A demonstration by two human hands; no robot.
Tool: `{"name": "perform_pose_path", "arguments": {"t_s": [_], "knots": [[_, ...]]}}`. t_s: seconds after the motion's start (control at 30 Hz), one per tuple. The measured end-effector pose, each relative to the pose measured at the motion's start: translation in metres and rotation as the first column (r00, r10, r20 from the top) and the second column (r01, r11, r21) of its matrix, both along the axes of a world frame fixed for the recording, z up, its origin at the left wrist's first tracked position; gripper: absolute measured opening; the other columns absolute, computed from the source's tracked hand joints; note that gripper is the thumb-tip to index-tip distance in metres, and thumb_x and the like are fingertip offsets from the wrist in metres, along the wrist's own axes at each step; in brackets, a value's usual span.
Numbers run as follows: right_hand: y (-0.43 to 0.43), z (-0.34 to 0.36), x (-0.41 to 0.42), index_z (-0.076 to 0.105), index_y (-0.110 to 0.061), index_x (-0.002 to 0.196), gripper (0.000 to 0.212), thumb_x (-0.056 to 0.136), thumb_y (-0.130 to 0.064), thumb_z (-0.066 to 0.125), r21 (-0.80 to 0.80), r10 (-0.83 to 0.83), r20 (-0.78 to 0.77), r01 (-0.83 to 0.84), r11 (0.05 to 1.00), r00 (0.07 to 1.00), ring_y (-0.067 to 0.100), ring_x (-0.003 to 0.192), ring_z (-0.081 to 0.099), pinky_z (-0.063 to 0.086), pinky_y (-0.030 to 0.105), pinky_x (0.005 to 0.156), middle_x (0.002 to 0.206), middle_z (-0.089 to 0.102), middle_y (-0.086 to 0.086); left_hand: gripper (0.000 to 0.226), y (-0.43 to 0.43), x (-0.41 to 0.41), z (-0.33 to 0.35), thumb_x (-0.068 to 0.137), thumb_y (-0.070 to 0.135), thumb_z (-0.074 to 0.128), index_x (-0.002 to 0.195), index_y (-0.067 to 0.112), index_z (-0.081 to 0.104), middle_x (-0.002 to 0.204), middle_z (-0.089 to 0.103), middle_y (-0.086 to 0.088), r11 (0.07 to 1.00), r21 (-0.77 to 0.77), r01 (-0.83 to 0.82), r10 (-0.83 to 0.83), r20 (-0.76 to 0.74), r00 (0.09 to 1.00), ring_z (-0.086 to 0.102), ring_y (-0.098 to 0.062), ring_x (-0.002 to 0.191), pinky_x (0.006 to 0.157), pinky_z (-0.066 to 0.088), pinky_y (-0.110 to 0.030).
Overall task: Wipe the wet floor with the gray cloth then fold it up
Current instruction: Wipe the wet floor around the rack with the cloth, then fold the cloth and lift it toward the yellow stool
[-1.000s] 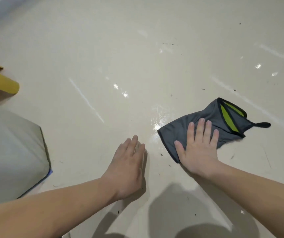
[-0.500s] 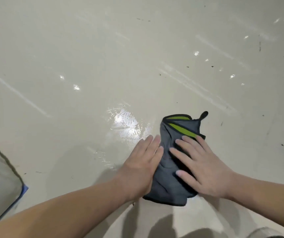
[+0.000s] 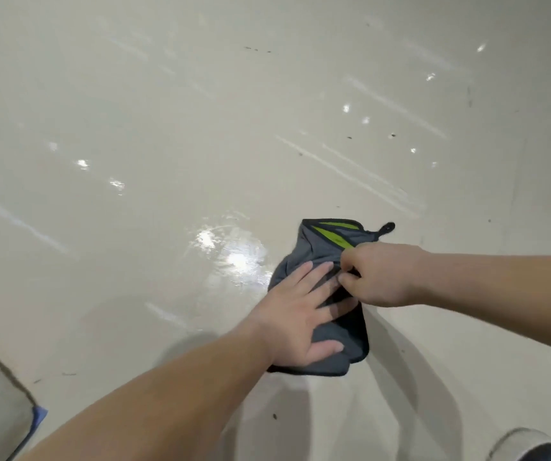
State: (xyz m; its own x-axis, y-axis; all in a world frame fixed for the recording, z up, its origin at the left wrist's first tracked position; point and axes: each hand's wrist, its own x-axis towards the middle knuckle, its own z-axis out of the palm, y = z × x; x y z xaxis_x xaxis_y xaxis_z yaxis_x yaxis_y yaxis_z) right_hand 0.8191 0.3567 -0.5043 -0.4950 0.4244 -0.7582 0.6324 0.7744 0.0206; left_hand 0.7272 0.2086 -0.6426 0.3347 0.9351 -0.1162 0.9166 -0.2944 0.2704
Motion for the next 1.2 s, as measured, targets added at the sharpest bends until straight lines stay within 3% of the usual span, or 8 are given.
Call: {"name": "perform_pose_path", "arguments": {"t_s": [0.17,0.3,0.43,0.7,0.77,0.9,1.07,1.2], "knots": [[-0.007,0.012,-0.101,0.061,-0.021,0.115,0.035,0.102,-0.041,0.036,0.112,0.226,-0.021,-0.223,0.968,0.974,0.027,0.110,0.060,0.051,0.042,0.094,0.119,0.056,0.001,0.075,-0.033,-0.106,0.005,0.098,0.074,0.021,0.163,0.038,0.013,0.173,-0.006,-0.004,0.910,0.004,-0.415,0.414,-0.075,0.907,-0.013,-0.027,0.158,0.127,0.003,-0.052],[-0.025,0.004,-0.177,0.058,-0.015,0.112,0.032,0.104,-0.039,0.038,0.081,0.138,-0.043,-0.134,0.988,0.989,0.029,0.107,0.058,0.049,0.036,0.087,0.121,0.062,0.005,0.078,-0.085,-0.167,0.008,0.096,0.076,0.008,0.163,0.038,-0.005,0.170,-0.022,-0.005,0.676,-0.051,-0.735,0.720,-0.167,0.673,-0.025,-0.027,0.155,0.126,-0.005,-0.052],[-0.073,-0.015,-0.210,0.063,-0.012,0.116,0.034,0.103,-0.034,0.042,-0.094,0.053,-0.201,-0.073,0.993,0.978,0.026,0.102,0.056,0.045,0.032,0.083,0.118,0.065,0.007,0.078,-0.133,-0.152,0.008,0.100,0.073,0.013,0.164,0.031,0.001,0.170,-0.018,-0.010,0.509,-0.052,-0.859,0.848,-0.141,0.511,-0.024,-0.031,0.155,0.126,-0.005,-0.055],[-0.131,-0.045,-0.180,0.061,-0.016,0.088,0.028,0.094,-0.042,0.055,-0.238,0.197,-0.102,-0.216,0.947,0.975,0.024,0.088,0.064,0.055,0.034,0.081,0.092,0.067,0.002,0.079,-0.188,-0.088,0.025,0.100,0.071,0.014,0.163,0.030,-0.008,0.167,-0.028,-0.008,0.544,-0.226,-0.808,0.808,-0.121,0.577,-0.035,-0.030,0.151,0.124,-0.010,-0.057],[-0.133,-0.046,-0.184,0.057,-0.015,0.074,0.032,0.091,-0.041,0.060,-0.239,0.205,-0.111,-0.226,0.944,0.973,0.021,0.065,0.063,0.056,0.031,0.066,0.072,0.064,0.002,0.070,-0.187,-0.101,0.037,0.104,0.063,0.021,0.164,0.031,0.009,0.172,-0.015,-0.004,0.527,-0.242,-0.815,0.839,-0.007,0.544,-0.023,-0.026,0.156,0.126,-0.006,-0.050],[-0.133,-0.052,-0.191,0.062,-0.005,0.070,0.029,0.088,-0.028,0.063,-0.257,0.135,-0.118,-0.161,0.953,0.984,0.023,0.035,0.056,0.055,0.030,0.046,0.051,0.063,0.010,0.049,-0.181,-0.140,0.052,0.099,0.030,0.053,0.146,0.015,0.050,0.161,0.036,-0.009,0.438,-0.013,-0.899,0.894,0.109,0.434,0.036,-0.029,0.144,0.115,0.036,-0.046],[-0.129,-0.057,-0.188,0.073,0.008,0.091,0.032,0.087,-0.023,0.065,-0.317,0.096,-0.017,-0.097,0.943,0.995,0.032,0.052,0.063,0.053,0.028,0.040,0.061,0.065,0.016,0.030,-0.144,-0.184,0.064,0.100,0.032,0.053,0.128,0.019,0.054,0.126,0.059,-0.004,0.282,-0.091,-0.955,0.957,-0.038,0.286,0.047,-0.031,0.119,0.098,0.040,-0.044],[-0.123,-0.061,-0.178,0.072,0.011,0.088,0.030,0.086,-0.018,0.061,-0.354,0.036,-0.001,-0.034,0.935,0.999,0.031,0.052,0.061,0.053,0.031,0.040,0.062,0.065,0.018,0.021,-0.127,-0.205,0.065,0.100,0.033,0.053,0.117,0.021,0.059,0.120,0.056,-0.005,0.300,-0.229,-0.926,0.937,-0.113,0.331,0.052,-0.031,0.114,0.099,0.043,-0.046]]}}
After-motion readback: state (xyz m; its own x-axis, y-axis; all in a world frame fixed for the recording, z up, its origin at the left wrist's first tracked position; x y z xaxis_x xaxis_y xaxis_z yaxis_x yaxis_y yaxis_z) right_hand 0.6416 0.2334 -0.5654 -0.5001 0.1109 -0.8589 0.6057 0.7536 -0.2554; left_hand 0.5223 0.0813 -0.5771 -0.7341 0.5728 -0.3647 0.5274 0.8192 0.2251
